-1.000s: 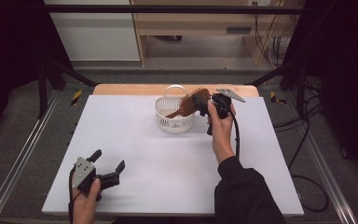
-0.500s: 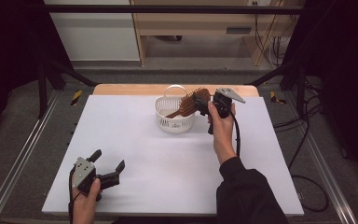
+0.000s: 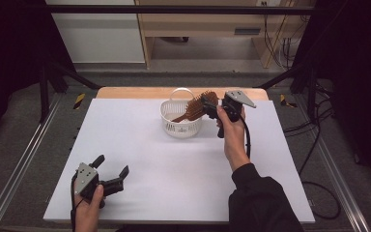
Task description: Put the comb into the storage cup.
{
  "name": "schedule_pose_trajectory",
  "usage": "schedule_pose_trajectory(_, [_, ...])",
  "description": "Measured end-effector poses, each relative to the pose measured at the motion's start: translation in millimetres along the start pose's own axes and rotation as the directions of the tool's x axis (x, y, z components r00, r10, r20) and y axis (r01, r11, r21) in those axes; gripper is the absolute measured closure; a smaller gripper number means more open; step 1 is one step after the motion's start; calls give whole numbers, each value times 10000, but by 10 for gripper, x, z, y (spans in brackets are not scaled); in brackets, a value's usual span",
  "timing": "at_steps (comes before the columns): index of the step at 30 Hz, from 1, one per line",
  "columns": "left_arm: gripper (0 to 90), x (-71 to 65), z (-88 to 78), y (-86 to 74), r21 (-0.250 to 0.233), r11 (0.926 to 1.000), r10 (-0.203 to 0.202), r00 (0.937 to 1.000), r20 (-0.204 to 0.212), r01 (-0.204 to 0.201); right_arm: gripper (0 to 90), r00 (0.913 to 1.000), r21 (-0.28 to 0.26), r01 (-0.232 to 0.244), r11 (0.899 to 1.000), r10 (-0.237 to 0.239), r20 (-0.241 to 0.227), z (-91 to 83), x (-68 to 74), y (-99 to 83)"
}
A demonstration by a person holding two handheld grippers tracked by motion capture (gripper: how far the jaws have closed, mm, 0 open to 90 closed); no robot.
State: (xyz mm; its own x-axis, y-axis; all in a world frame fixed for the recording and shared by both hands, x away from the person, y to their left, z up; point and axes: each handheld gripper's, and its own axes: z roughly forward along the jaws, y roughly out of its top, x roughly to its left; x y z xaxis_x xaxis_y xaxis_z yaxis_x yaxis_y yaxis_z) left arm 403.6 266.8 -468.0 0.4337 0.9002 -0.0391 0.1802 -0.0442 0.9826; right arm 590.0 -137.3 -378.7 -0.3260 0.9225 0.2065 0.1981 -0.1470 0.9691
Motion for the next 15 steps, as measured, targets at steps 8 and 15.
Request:
schedule_pose_trajectory(8, [20,6,-5,1,-43,10000,-15,10000,-67,15,39,9990,-393,435,9983,-432,68,-117,-35,30])
schedule_pose_trajectory(15, [15,25,-20,0,-146,9999,-47,9997,-224,44,43,9991,-607,404,9973,-394,180,-282,-77,15])
